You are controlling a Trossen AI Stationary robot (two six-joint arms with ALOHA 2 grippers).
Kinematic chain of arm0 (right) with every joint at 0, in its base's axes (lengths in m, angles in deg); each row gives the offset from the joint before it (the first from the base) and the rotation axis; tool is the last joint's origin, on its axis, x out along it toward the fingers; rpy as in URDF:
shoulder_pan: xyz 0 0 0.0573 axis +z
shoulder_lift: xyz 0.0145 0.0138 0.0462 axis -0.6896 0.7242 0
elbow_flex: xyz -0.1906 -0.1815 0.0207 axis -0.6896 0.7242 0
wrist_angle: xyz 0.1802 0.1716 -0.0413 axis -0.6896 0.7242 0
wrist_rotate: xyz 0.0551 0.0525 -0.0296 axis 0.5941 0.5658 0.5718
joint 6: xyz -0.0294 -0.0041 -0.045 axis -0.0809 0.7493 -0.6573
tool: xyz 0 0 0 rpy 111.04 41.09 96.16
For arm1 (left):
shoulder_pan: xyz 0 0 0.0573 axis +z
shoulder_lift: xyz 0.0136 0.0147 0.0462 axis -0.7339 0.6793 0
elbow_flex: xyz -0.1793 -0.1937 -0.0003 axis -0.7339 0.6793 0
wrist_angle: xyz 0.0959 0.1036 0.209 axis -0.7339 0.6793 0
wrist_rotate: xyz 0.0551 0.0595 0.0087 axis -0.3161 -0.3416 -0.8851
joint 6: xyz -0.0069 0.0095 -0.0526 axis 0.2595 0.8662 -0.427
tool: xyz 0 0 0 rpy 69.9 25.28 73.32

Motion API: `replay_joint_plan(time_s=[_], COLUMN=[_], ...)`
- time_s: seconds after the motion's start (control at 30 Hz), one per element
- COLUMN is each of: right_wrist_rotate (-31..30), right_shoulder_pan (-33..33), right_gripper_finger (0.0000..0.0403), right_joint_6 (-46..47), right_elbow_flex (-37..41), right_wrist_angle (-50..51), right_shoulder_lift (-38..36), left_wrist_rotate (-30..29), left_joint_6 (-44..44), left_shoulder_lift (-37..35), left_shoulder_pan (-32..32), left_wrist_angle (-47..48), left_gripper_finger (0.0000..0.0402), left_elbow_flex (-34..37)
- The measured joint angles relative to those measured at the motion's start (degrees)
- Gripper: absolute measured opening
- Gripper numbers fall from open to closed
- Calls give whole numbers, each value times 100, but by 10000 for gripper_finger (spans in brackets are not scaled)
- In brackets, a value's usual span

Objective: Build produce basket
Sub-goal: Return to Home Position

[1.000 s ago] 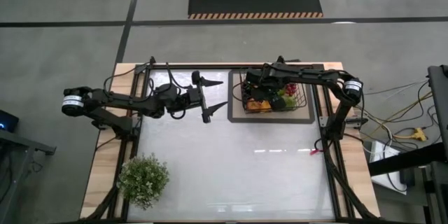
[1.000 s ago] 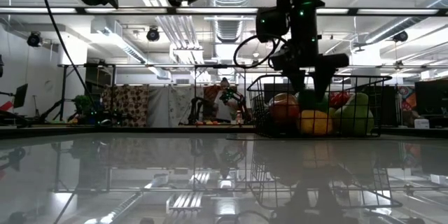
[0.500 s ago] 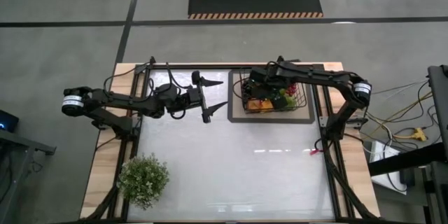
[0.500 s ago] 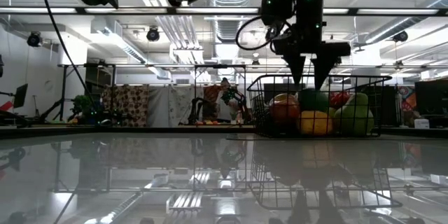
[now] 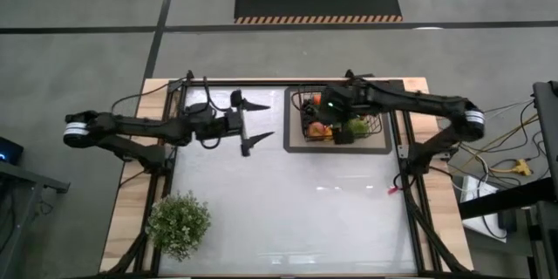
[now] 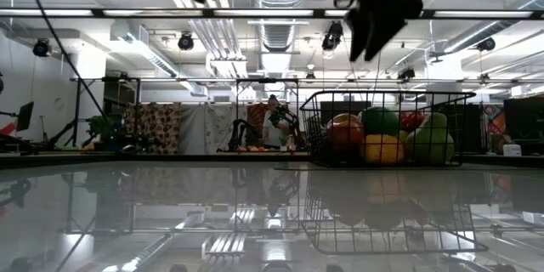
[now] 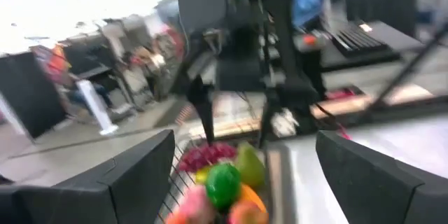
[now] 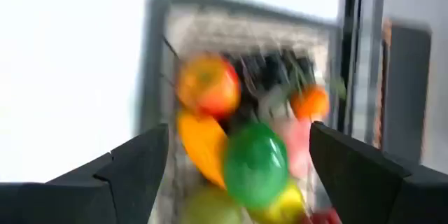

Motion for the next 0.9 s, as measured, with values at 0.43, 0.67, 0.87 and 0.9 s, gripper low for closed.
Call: replay_joint_plan(time_s=[0.43,0.67,0.87,0.9], right_wrist_rotate=[159,128,445,531], right_shoulder_pan=[2048,2082,1763,1706], right_gripper_finger=[299,173,46,29], right_joint_6=[228,-591,-843,-797], right_elbow_flex=[3128,4794,5585,5677], right_wrist_angle=[-5079,-7824,-8652,-8672], right_shoulder_lift=[-2103,-2594,-3002,-3096], left_wrist_rotate=[742,434,272,227], left_joint_6=[-9,-11,-7,-7], left_shoulder_lift=[-2694,-4006,-4775,-4935], left_shoulder_pan=[-1183,-1226,-1224,-1224], left_wrist_angle=[2291,1989,2112,2109], left_gripper_finger=[302,240,177,165], left_elbow_flex=[1507,2246,2685,2763])
